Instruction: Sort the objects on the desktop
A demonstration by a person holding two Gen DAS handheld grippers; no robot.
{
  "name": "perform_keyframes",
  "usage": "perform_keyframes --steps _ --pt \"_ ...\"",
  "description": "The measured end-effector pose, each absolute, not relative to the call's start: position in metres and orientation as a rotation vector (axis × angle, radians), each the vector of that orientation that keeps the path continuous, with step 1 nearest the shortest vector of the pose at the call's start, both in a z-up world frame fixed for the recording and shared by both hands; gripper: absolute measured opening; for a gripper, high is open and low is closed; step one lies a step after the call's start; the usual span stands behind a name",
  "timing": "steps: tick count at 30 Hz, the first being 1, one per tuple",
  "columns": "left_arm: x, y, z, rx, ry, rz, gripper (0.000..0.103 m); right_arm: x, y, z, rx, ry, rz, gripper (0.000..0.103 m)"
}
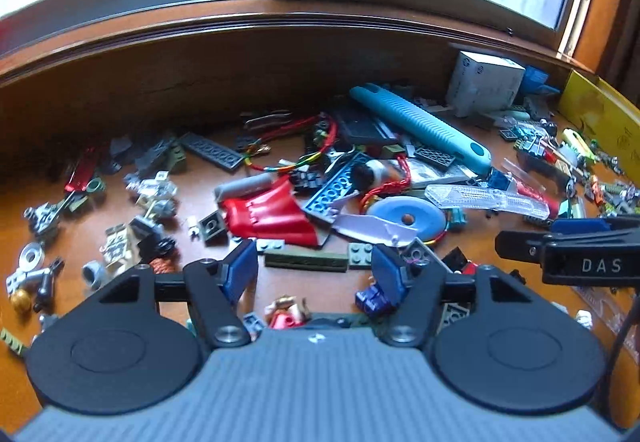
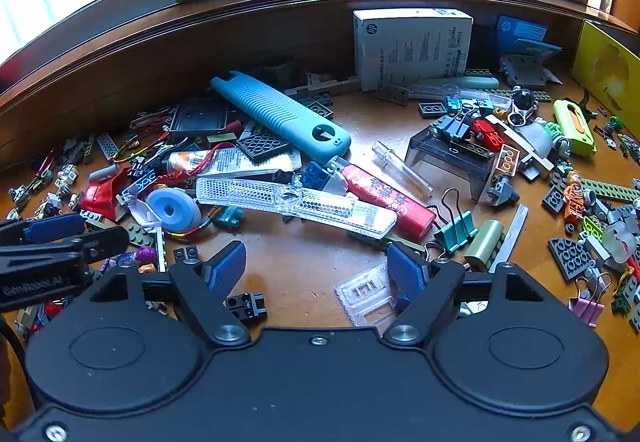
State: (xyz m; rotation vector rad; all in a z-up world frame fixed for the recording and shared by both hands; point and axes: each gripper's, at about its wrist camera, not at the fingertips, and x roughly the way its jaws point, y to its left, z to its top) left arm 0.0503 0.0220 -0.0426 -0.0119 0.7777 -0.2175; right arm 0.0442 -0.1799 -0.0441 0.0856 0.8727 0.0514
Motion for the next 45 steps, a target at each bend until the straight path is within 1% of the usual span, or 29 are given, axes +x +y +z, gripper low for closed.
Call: perform_keyframes --steps 1,3,5,7,13,18,22,26,27,29,30,31,32,34,36,38,42,45 --pt "0.050 0.021 -0.043 -0.005 0.771 -0.216 0.073 0.044 -0.180 -0.044 0.085 0.873 0.052 0.077" --pt "0.050 0.020 -0.044 -0.001 0.762 -0.213 0.068 0.044 -0.180 -0.044 0.085 0.873 0.052 0.077" --pt "0.048 0.021 -0.044 0.021 0.753 -0.203 0.055 0.044 -0.180 -0.044 0.086 0.873 0.051 0.077" --pt "0.046 0.022 -0.044 0.044 0.746 -0.207 0.052 0.044 -0.180 -0.044 0.088 0.873 0.049 0.077" --pt "0.043 0.028 -0.043 0.035 0.747 -0.223 0.052 0.044 -0.181 -0.044 0.095 0.869 0.050 0.077" --pt "0.043 0.028 -0.044 0.038 0.741 -0.226 0.052 0.043 -0.179 -0.041 0.115 0.847 0.066 0.082" --pt "0.043 0.027 -0.045 0.052 0.734 -0.227 0.052 0.045 -0.176 -0.039 0.069 0.830 0.078 0.083" --pt "0.043 0.027 -0.045 0.054 0.729 -0.232 0.052 0.056 -0.177 -0.037 -0.039 0.773 0.089 0.086" --pt "0.043 0.027 -0.046 0.055 0.728 -0.233 0.052 0.060 -0.179 -0.039 -0.056 0.770 0.088 0.084" --pt "0.043 0.028 -0.046 0.057 0.727 -0.236 0.053 0.069 -0.181 -0.044 -0.065 0.822 0.113 0.076" --pt "0.042 0.028 -0.046 0.056 0.726 -0.237 0.055 0.068 -0.180 -0.044 -0.082 0.815 0.130 0.072" --pt "0.042 0.028 -0.046 0.056 0.725 -0.236 0.057 0.066 -0.178 -0.044 -0.093 0.827 0.161 0.065" --pt "0.041 0.028 -0.046 0.057 0.723 -0.236 0.057 0.064 -0.176 -0.043 -0.094 0.837 0.192 0.054" --pt "0.041 0.027 -0.046 0.065 0.718 -0.235 0.057 0.061 -0.174 -0.045 -0.054 0.880 0.249 0.044" --pt "0.040 0.027 -0.047 0.072 0.714 -0.237 0.057 0.055 -0.172 -0.045 -0.024 0.890 0.292 0.040" --pt "0.040 0.027 -0.047 0.071 0.714 -0.242 0.062 0.051 -0.169 -0.044 0.007 0.899 0.338 0.038" --pt "0.039 0.027 -0.047 0.072 0.712 -0.246 0.064 0.051 -0.164 -0.045 0.026 0.894 0.356 0.039" --pt "0.040 0.027 -0.048 0.070 0.712 -0.237 0.070 0.055 -0.161 -0.046 0.001 0.872 0.318 0.039"
